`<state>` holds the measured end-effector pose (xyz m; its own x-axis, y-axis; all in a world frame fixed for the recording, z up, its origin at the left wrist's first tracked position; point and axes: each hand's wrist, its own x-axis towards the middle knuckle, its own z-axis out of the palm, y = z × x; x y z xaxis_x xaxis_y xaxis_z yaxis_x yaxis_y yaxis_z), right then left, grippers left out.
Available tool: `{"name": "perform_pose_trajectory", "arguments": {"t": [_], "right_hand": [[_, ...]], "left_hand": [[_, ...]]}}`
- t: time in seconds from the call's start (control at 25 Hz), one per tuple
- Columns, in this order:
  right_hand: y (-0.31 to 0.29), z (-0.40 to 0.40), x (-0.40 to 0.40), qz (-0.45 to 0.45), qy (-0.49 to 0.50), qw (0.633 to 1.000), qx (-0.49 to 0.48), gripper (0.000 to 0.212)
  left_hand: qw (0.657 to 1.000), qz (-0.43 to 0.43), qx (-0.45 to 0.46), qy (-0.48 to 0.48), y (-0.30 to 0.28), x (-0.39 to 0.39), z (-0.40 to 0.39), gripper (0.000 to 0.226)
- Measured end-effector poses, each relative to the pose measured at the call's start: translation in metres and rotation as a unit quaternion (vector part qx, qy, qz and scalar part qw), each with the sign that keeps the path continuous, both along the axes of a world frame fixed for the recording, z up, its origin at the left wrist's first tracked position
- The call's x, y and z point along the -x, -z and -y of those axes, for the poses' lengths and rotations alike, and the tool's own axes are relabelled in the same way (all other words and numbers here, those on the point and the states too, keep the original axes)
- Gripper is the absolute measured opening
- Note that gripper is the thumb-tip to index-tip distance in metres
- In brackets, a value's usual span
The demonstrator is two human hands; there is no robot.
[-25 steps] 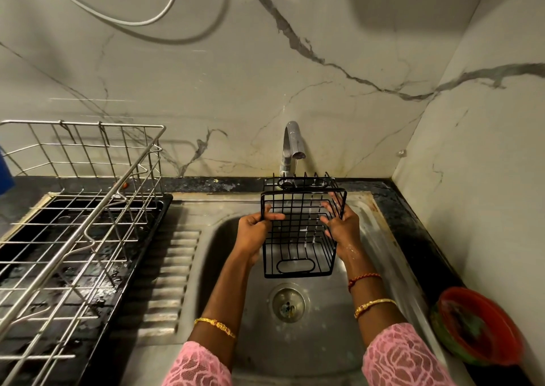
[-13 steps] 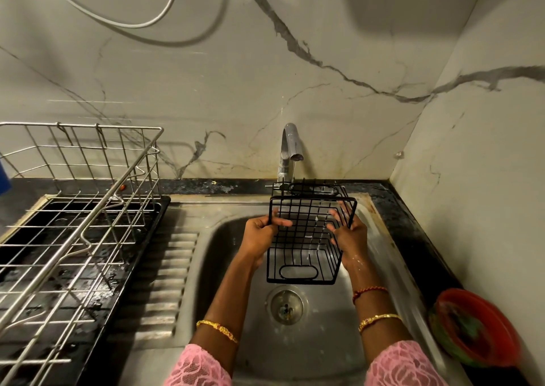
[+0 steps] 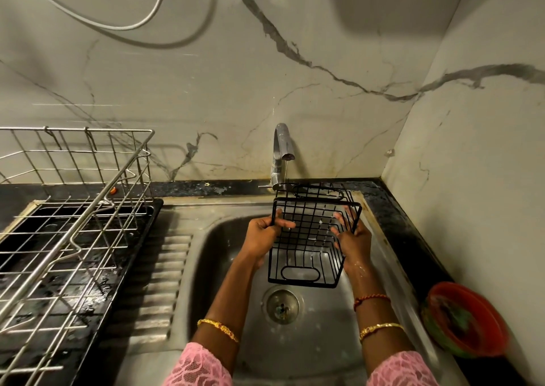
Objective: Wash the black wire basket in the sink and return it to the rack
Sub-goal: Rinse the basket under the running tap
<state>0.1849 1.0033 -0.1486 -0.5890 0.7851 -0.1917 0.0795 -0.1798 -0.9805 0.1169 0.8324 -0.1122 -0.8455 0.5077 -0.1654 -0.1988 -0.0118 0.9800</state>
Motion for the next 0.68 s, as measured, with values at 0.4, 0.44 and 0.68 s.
{"name": "perform_pose_trajectory", "arguments": {"t": [0.4,0.44,0.68], "right_hand": [[0.0,-0.002,-0.007,-0.01,0.023,1.0,-0.004,0.057],[0.0,-0.002,-0.007,-0.01,0.024,1.0,-0.004,0.057],[-0.001,-0.006,-0.005,-0.01,0.021,1.0,-0.013,0.056]], "left_hand": [[1.0,-0.009,0.009,0.008,0.002,0.002,-0.009,0.034],[1.0,-0.01,0.01,0.007,0.003,0.003,-0.009,0.034],[1.0,-0.007,0.025,0.013,0.007,0.011,-0.015,0.035]]}}
